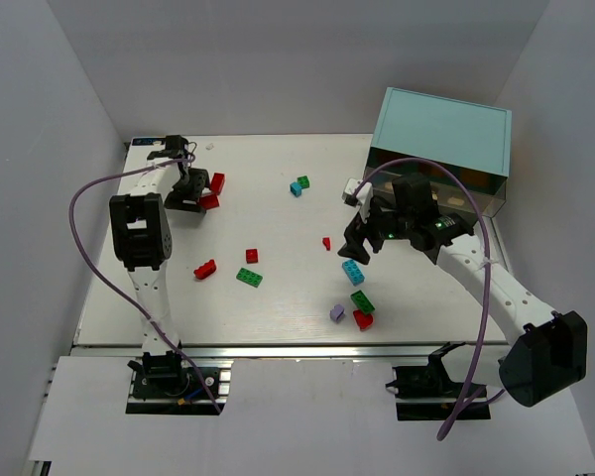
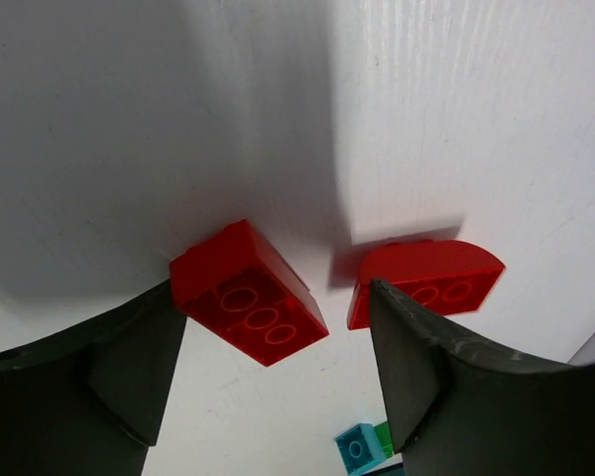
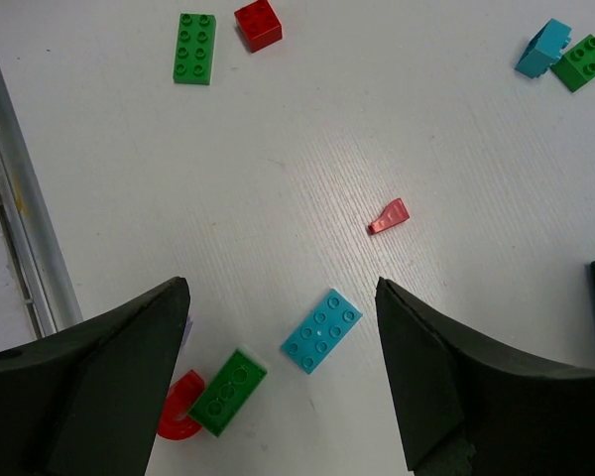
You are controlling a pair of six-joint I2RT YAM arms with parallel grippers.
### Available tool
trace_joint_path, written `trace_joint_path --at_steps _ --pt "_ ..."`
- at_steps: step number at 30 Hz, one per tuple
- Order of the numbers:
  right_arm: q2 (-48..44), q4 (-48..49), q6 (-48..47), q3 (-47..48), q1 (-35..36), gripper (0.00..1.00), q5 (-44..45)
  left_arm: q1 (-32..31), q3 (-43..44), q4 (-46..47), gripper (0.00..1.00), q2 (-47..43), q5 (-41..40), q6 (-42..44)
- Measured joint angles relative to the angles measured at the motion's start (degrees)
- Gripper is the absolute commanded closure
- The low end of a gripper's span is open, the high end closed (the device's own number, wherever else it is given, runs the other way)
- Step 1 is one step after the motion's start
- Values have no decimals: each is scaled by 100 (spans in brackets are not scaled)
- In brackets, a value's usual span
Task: Sort the legos into containers by color
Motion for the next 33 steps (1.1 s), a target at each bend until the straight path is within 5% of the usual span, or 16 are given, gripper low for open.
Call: trace_joint_path --at_steps 13,19,21,26,29,33 --pt "0 131 122 2 -15 19 144 57 -411 76 53 -140 282 -4" --pt "-35 179 313 -4 -31 23 280 59 -876 426 82 -433 509 629" --pt "-140 382 586 -57 -42 37 533 35 -892 529 90 -468 636 1115" --pt "-382 916 1397 -72 -195 81 1250 -90 -1375 1427 92 -1040 1561 2352" --pt "-446 1268 1862 -57 -319 97 1639 -284 -1650 2146 90 -1561 2350 2828" --pt "-448 1552 2524 109 -476 100 2275 -861 -944 2942 88 -1552 3486 3211"
